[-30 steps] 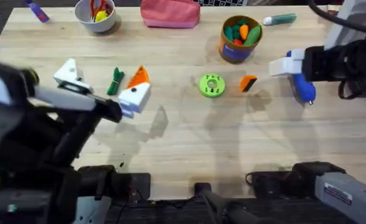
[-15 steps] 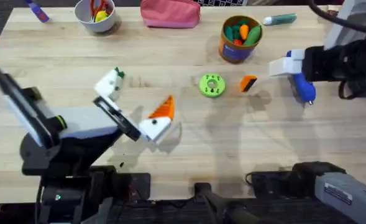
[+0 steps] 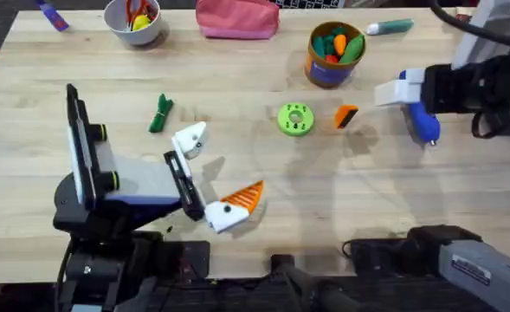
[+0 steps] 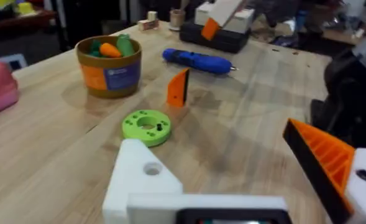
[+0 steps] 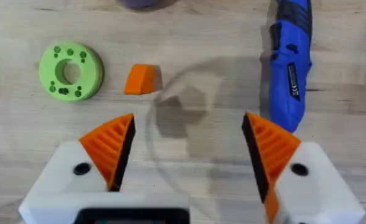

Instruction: Pick up the gripper from the table and insert it into the empty holder that is missing its gripper. Then pick up a screw, insert it into the mounting hole, and use the screwdriver to tighten it. Finally, clean up the table by picking up the vegetable and placing it into the bucket.

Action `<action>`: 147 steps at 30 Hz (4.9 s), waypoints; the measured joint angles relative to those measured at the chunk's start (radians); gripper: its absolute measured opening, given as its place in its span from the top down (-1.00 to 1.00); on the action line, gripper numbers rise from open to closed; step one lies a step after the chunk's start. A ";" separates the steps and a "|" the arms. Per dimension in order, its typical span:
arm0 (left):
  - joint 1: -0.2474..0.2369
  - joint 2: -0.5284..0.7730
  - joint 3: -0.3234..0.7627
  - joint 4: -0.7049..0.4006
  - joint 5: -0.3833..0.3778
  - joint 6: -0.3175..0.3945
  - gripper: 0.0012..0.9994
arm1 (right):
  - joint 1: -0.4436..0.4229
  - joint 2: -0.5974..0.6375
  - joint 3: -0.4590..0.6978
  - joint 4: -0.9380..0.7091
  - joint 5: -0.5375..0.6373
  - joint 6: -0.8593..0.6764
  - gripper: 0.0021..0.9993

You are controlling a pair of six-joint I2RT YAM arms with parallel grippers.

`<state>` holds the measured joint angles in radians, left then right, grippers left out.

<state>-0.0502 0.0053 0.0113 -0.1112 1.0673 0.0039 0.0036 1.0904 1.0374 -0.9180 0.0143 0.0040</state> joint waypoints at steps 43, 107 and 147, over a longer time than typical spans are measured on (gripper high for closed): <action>0.025 0.000 0.001 -0.013 0.087 0.070 -0.97 | 0.000 0.000 0.000 0.000 0.000 0.000 -0.99; 0.025 0.000 0.001 -0.013 0.087 0.070 -0.97 | 0.221 0.634 0.267 -0.104 0.061 0.329 -0.67; 0.025 0.000 0.001 -0.013 0.087 0.069 -0.97 | 0.245 -0.039 0.021 0.267 -0.349 0.418 0.98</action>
<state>-0.0254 0.0055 0.0120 -0.1242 1.1545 0.0734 0.2489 1.0518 1.0589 -0.6512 -0.3344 0.4219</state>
